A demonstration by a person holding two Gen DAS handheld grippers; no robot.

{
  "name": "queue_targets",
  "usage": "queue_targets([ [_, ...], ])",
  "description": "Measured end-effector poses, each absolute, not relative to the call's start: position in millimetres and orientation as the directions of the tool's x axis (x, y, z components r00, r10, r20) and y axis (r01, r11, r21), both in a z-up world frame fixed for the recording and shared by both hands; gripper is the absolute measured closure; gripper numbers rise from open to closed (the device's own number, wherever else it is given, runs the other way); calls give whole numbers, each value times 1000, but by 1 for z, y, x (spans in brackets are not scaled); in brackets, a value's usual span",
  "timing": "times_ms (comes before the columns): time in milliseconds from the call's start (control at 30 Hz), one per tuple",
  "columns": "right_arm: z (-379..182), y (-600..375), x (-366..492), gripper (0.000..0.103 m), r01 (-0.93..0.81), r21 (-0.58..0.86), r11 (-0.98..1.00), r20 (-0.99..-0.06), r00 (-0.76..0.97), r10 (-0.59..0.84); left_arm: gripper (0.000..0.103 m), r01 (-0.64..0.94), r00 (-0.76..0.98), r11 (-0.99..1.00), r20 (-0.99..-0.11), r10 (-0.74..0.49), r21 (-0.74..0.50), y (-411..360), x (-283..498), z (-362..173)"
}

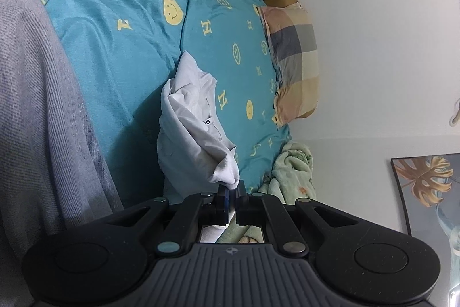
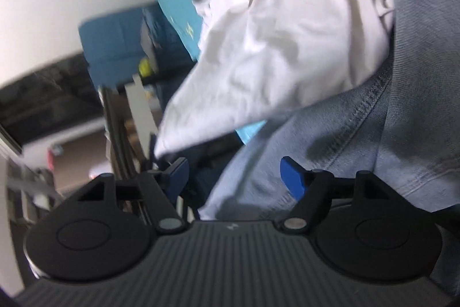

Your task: Fold clothes

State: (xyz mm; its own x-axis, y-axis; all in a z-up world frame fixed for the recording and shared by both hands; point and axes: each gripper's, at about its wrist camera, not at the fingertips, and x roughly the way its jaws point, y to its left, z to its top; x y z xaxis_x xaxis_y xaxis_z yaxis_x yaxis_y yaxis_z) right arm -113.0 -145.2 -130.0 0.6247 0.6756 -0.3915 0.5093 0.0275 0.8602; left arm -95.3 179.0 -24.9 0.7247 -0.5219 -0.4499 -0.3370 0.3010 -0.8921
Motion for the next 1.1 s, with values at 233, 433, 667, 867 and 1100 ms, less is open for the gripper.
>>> queue_targets([
  [233,-159,-139,-103,19,574,807,-142,-420,726,544,99,-337,738,269,-431,-519,-902,179,-93,-30],
  [433,-163,-156,-101,20,570,811,-135,-478,777,411,100,-313,762,245,-397,-511,-918,189,-93,-28],
  [667,-132,-181,-120,41,543,839,-17,-515,805,295,100,-312,771,224,-383,-508,-923,202,-95,-29],
  [867,-118,-200,-135,87,531,838,121,-544,804,241,100,-307,765,224,-380,-519,-925,201,-97,-32],
  [1100,-91,-216,-130,88,477,855,203,-515,827,226,100,-279,762,239,-366,-534,-930,198,-101,-26],
])
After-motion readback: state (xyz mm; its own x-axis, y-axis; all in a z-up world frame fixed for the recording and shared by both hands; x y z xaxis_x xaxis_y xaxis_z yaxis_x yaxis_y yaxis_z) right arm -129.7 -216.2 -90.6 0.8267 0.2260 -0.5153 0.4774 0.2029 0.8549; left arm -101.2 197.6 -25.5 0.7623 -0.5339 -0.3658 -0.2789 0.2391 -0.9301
